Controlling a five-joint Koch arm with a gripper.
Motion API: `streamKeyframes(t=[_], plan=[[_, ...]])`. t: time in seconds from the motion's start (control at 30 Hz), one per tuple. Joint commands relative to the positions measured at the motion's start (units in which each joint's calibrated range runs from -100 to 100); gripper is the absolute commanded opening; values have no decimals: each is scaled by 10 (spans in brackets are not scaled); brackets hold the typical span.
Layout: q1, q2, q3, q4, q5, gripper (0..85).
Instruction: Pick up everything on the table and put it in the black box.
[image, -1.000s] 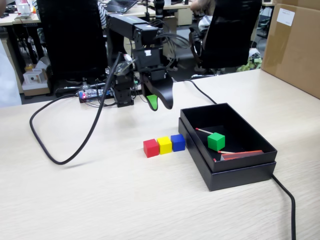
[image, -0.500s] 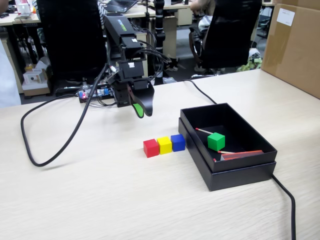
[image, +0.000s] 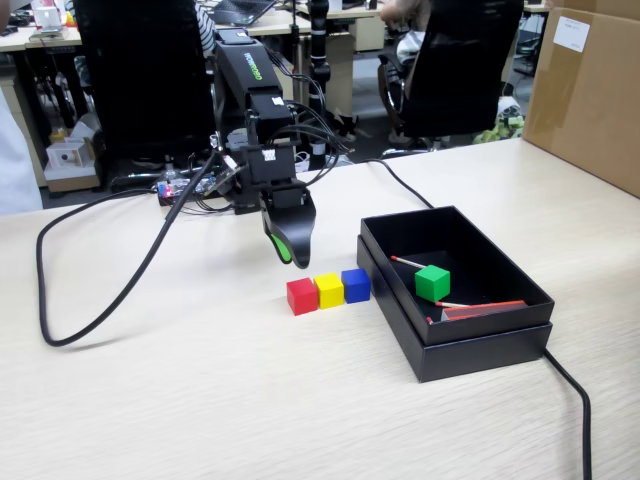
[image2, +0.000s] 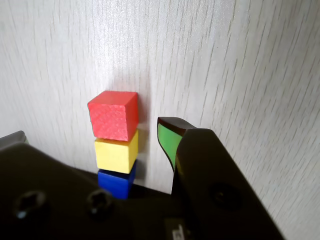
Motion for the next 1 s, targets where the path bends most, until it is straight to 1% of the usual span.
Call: streamKeyframes(t=[0.0, 0.27, 0.4, 0.6, 0.67, 0.77, 0.97], plan=[[-1, 41, 75, -41, 4, 499], [-3, 142, 124, -58, 3, 496], [-2, 170, 145, -68, 2, 448], [-1, 207, 176, -80, 2, 420], [0, 229, 190, -80, 3, 378], [0, 249, 200, -80, 4, 374], [-1, 269, 215, -80, 7, 230]])
